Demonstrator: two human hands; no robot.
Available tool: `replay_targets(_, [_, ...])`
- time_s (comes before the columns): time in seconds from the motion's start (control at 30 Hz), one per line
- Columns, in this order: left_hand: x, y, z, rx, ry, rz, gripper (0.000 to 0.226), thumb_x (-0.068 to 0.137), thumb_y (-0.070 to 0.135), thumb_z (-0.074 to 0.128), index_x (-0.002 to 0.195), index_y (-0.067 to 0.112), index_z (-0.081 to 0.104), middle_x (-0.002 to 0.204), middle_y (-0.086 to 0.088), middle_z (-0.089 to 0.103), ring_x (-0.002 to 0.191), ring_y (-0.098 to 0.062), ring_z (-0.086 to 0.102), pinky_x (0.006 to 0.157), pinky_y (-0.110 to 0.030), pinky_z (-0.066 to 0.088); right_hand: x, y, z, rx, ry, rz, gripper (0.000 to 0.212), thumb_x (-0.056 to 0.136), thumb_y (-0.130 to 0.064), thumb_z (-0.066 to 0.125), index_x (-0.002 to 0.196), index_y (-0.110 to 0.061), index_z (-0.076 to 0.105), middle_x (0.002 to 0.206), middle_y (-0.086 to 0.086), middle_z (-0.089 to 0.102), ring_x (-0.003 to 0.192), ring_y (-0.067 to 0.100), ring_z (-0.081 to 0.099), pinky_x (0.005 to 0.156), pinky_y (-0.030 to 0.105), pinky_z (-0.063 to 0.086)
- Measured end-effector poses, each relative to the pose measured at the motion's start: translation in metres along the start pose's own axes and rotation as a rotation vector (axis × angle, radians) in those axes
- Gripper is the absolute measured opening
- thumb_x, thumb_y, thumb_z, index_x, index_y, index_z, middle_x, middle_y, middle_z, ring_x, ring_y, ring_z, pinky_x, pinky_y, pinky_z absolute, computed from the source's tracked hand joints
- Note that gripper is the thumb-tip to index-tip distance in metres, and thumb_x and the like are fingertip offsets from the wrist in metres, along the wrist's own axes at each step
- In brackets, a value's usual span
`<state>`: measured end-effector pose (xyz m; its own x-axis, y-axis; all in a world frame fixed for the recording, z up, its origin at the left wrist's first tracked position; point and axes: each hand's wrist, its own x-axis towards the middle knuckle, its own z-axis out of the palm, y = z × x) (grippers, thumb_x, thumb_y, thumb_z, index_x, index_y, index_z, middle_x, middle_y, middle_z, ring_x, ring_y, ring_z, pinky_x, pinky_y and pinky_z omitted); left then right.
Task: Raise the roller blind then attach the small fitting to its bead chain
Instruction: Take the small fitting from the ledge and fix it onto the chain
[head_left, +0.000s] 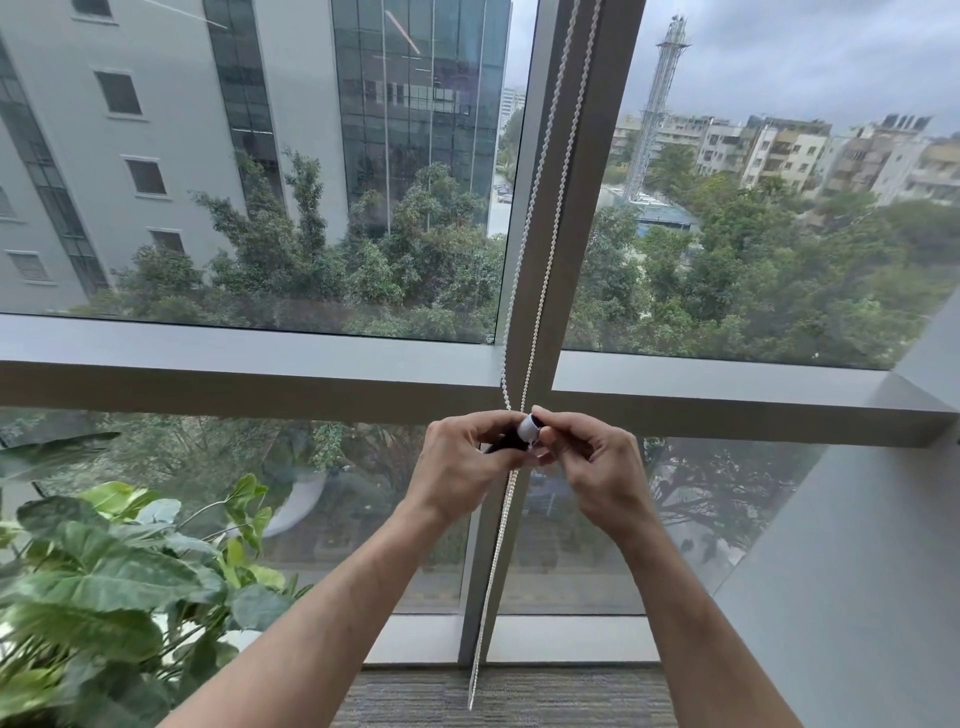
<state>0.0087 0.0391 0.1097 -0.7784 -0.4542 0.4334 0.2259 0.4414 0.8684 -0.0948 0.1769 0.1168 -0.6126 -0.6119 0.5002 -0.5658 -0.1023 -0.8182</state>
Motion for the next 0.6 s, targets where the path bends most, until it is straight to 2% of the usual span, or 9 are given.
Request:
replay_targets(0.07, [0.002,-0.002,0.000,-0.049,-0.016,-0.022,0.033,0.067,0.037,0.086,0.099,0.038,0.077,0.089,0.014,0.079,0.086,-0.005,0.074,0.083,-0.033,0.060,0.003,-0.001,0.000,0.048,0.006,0.024,0.032,0.091,-0.002,0.068,0.109,-0.028,0.072,0.097,-0.010,0.078,0.085,0.006,0.074,0.081,0.028,0.061])
replay_targets(0.17, [0.003,-0.002,0.000,-0.212,-0.066,-0.080,0.031,0.071,0.017,0.087,0.099,0.029,0.079,0.085,0.006,0.079,0.072,-0.001,0.070,0.065,-0.016,0.054,0.005,-0.002,-0.002,0.103,-0.011,0.032,0.027,0.091,-0.005,0.069,0.107,-0.026,0.074,0.095,-0.006,0.080,0.083,0.005,0.073,0.080,0.026,0.059])
replay_targets(0.27, [0.005,0.000,0.000,-0.320,-0.104,-0.120,0.029,0.074,0.007,0.084,0.098,0.023,0.080,0.081,0.002,0.078,0.065,-0.004,0.064,0.059,-0.019,0.051,0.008,-0.004,-0.004,0.113,-0.033,0.023,0.024,0.091,-0.007,0.070,0.105,-0.026,0.075,0.095,-0.006,0.080,0.082,0.006,0.074,0.077,0.022,0.058])
replay_targets(0.43, [0.006,0.000,0.002,-0.435,-0.130,-0.159,0.025,0.079,0.002,0.079,0.100,0.016,0.080,0.081,-0.002,0.074,0.069,-0.016,0.054,0.061,-0.028,0.048,0.013,-0.002,-0.003,0.087,-0.021,0.010,0.023,0.090,-0.007,0.071,0.101,-0.026,0.076,0.096,-0.001,0.079,0.085,0.012,0.074,0.080,0.034,0.060])
replay_targets(0.6, [0.005,0.001,0.003,-0.428,-0.156,-0.170,0.025,0.085,0.005,0.075,0.108,0.014,0.076,0.084,0.006,0.077,0.070,-0.004,0.064,0.062,-0.023,0.056,0.016,-0.002,-0.006,0.047,-0.037,-0.028,0.021,0.091,-0.012,0.072,0.100,-0.031,0.076,0.095,-0.004,0.078,0.085,0.011,0.074,0.075,0.028,0.059])
